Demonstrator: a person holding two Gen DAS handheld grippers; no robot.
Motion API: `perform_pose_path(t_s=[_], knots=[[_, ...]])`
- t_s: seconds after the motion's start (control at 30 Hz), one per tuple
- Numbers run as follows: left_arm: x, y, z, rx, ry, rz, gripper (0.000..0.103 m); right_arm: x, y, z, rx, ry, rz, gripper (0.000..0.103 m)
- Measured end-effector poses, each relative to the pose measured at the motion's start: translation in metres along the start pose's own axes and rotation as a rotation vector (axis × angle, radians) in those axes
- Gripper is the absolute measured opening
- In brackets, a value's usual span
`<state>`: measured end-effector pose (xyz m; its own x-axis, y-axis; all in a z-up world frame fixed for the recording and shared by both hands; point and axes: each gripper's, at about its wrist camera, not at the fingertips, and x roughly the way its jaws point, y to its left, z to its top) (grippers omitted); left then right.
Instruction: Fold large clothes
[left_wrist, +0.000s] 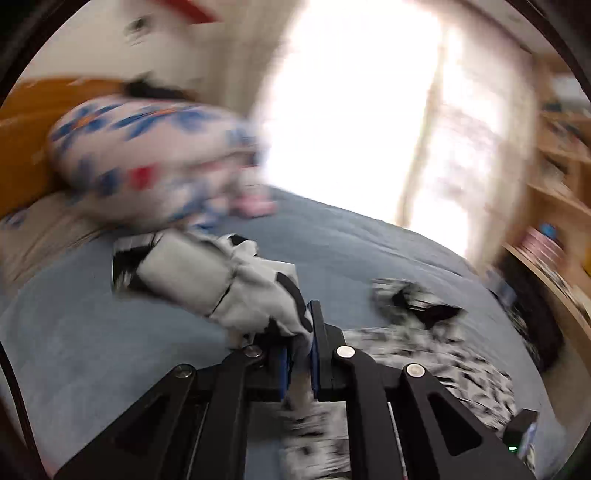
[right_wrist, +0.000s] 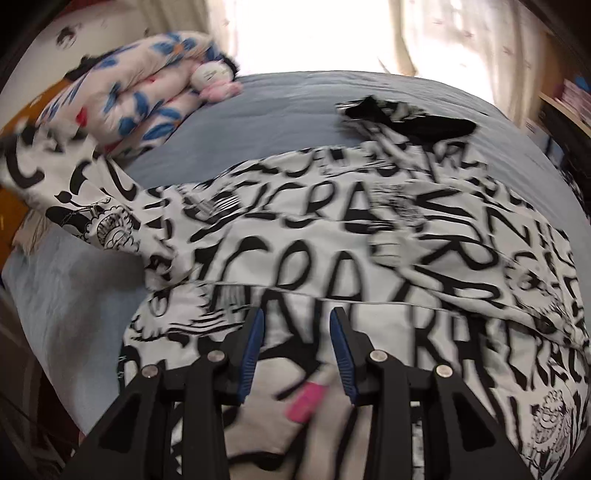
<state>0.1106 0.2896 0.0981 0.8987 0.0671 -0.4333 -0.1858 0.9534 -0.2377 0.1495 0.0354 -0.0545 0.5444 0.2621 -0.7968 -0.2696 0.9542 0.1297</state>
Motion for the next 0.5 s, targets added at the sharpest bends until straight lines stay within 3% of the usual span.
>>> perform_pose_path(t_s=[0.1,0.17,0.23,0.27,0.4,0.5], knots=[[0.024,-0.072,-0.006,0.095,0.053,-0.116,0.008,-0.011,-0.037,-0.001,0.064,-0.028,-0.036,0.037],[0.044,-0.113,-0.022,0.153,0.119,-0.172,0.022,-0.016,-0.062,-0.002,0.107,-0.035,-0.062,0.037],[0.064,-0.143,-0.044,0.174,0.205,-0.200,0.066,-0.018,-0.090,-0.005,0.151,-0.030,-0.080,0.037],[0.072,-0.153,-0.055,0.175,0.244,-0.205,0.074,-0.019,-0.101,-0.007,0.170,-0.027,-0.084,0.037],[0.089,-0.162,-0.095,0.162,0.343,-0.214,0.077,-0.022,-0.137,-0.015,0.242,-0.020,-0.090,0.037],[0.091,-0.145,-0.118,0.172,0.379,-0.136,0.077,-0.019,-0.156,-0.019,0.287,-0.007,-0.065,0.037]])
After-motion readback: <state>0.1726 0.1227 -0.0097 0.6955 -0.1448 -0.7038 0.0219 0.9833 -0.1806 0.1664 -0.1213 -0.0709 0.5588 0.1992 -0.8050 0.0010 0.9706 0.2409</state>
